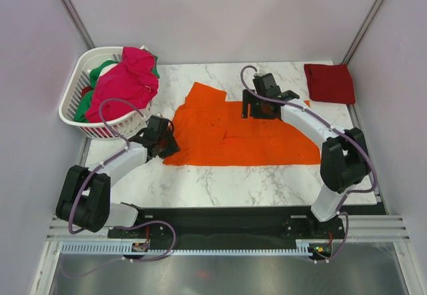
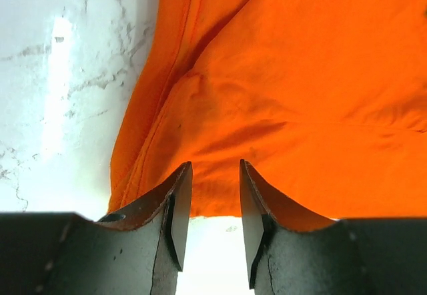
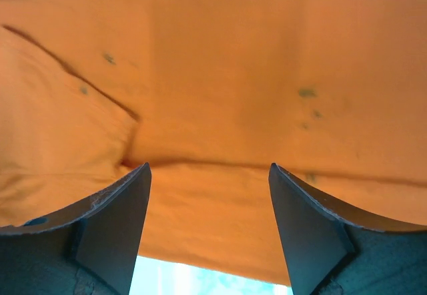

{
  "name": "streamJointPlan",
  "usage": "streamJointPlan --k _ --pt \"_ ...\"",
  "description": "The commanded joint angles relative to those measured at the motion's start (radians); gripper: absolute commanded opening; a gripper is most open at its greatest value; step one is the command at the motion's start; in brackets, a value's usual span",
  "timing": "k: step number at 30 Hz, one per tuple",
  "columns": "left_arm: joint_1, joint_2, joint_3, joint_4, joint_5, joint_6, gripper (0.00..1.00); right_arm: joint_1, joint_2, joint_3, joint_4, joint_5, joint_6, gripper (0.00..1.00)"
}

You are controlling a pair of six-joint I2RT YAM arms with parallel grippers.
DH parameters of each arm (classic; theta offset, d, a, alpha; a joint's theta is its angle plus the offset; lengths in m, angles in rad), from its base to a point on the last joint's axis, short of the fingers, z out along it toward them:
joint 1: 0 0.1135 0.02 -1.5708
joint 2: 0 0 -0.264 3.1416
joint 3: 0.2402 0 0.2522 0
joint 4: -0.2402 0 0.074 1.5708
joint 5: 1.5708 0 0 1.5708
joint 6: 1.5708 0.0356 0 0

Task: Fold and stack the t-shirts
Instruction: Fold the tshirt

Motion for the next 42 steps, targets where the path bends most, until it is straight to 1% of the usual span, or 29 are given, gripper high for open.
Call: streamJointPlan --k 1,2,4,5,6,7,9,15,18,20,25,29,31,32,34,36,37,38,40,41,42 --pt "-0.003 0.024 0.092 -0.018 -0.042 0.032 0.42 -0.025 -0.078 -0.158 0.086 -0.038 0.047 0.79" --pt "-0.003 0.033 0.103 -0.020 -0.043 0.034 0.42 -0.047 -0.091 -0.237 0.103 -0.075 0.056 0.79" --pt "-0.003 0.061 0.129 -0.018 -0.054 0.038 0.41 -0.084 -0.111 -0.319 0.146 -0.153 0.091 0.78" --pt "-0.002 0.093 0.138 -0.020 -0.054 0.046 0.41 -0.132 -0.111 -0.391 0.191 -0.197 0.105 0.78" --pt "-0.002 0.115 0.153 -0.026 -0.053 0.049 0.41 -0.156 -0.112 -0.423 0.216 -0.286 0.114 0.77" --pt "-0.002 0.130 0.158 -0.030 -0.048 0.051 0.41 -0.178 -0.106 -0.453 0.251 -0.311 0.130 0.77" --pt "-0.003 0.159 0.153 -0.032 -0.040 0.047 0.39 -0.224 -0.102 -0.505 0.265 -0.345 0.128 0.76" --pt "-0.003 0.167 0.085 -0.035 -0.039 0.012 0.38 -0.270 -0.122 -0.575 0.235 -0.310 0.099 0.76" --pt "-0.006 0.142 0.032 -0.047 -0.028 -0.021 0.38 -0.288 -0.161 -0.638 0.223 -0.310 0.096 0.77" --pt "-0.006 0.113 -0.006 -0.064 -0.027 -0.040 0.38 -0.302 -0.189 -0.695 0.213 -0.307 0.098 0.78" --pt "-0.008 0.034 -0.058 -0.130 0.001 -0.078 0.39 -0.313 -0.327 -0.807 0.180 -0.304 0.113 0.81" --pt "-0.025 -0.060 -0.136 -0.167 0.048 -0.127 0.39 -0.313 -0.416 -0.832 0.120 -0.293 0.116 0.83" --pt "-0.034 -0.092 -0.152 -0.191 0.082 -0.143 0.39 -0.313 -0.474 -0.838 0.085 -0.282 0.114 0.84" --pt "-0.035 -0.136 -0.155 -0.205 0.101 -0.143 0.39 -0.311 -0.490 -0.832 0.072 -0.277 0.113 0.84" --pt "-0.051 -0.186 -0.137 -0.256 0.121 -0.141 0.41 -0.313 -0.520 -0.794 0.037 -0.273 0.116 0.85" --pt "-0.054 -0.239 -0.074 -0.302 0.112 -0.127 0.43 -0.313 -0.531 -0.752 0.020 -0.299 0.128 0.87" --pt "-0.055 -0.247 -0.039 -0.322 0.105 -0.102 0.44 -0.313 -0.533 -0.702 0.015 -0.303 0.131 0.88" --pt "-0.055 -0.247 0.042 -0.339 0.095 -0.086 0.47 -0.313 -0.533 -0.673 0.011 -0.307 0.127 0.88" --pt "-0.055 -0.224 0.135 -0.356 0.064 -0.016 0.50 -0.311 -0.533 -0.594 0.006 -0.311 0.102 0.89" --pt "-0.055 -0.205 0.226 -0.356 0.062 0.007 0.58 -0.311 -0.527 -0.570 0.002 -0.310 0.081 0.90" --pt "-0.055 -0.156 0.280 -0.354 0.023 0.033 0.62 -0.311 -0.522 -0.544 -0.018 -0.310 0.070 0.90"
